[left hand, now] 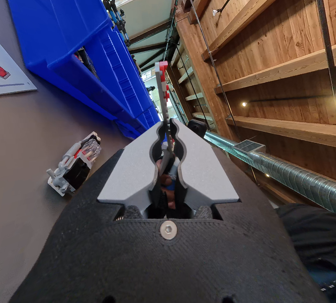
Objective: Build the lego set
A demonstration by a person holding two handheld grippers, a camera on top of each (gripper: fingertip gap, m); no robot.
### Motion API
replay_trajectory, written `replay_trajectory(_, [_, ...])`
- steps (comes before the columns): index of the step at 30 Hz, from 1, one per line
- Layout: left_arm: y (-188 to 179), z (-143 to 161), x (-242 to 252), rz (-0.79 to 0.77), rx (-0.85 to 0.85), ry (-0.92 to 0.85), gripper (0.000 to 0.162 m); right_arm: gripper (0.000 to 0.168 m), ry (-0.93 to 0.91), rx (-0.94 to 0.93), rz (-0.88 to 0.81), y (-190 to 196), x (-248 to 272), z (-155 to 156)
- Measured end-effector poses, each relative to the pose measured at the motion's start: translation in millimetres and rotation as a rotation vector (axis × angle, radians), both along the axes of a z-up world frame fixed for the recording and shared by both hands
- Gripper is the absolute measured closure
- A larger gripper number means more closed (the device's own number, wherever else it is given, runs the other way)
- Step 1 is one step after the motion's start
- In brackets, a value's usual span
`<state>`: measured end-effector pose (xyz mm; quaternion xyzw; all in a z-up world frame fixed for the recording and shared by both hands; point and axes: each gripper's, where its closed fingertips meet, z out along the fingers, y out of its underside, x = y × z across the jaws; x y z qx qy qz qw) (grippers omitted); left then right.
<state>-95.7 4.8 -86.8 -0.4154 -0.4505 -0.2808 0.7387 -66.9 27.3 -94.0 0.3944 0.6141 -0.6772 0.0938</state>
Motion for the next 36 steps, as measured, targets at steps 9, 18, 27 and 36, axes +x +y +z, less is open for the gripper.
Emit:
replay_trajectory(9, [-2.8, -3.0, -3.0, 0.037, 0.031, -0.042, 0.158, 0.159, 0.026, 0.047, -0.011, -4.9, 1.2, -3.6])
replay_trajectory(18, [-3.6, -2.2, -3.3, 0.047, 0.042, -0.045, 0.158, 0.159, 0.021, 0.044, -0.017, -6.1, 1.4, -3.6])
replay_trajectory(27, [-3.5, -1.7, -3.0, 0.07, 0.014, -0.021, 0.158, 0.161, 0.028, 0.053, -0.039, -5.5, -0.3, -4.2])
replay_trajectory(36, [-4.2, -2.6, -3.7, 0.088, -0.002, -0.012, 0.158, 0.161, 0.016, 0.061, -0.065, -5.7, -2.0, -5.3])
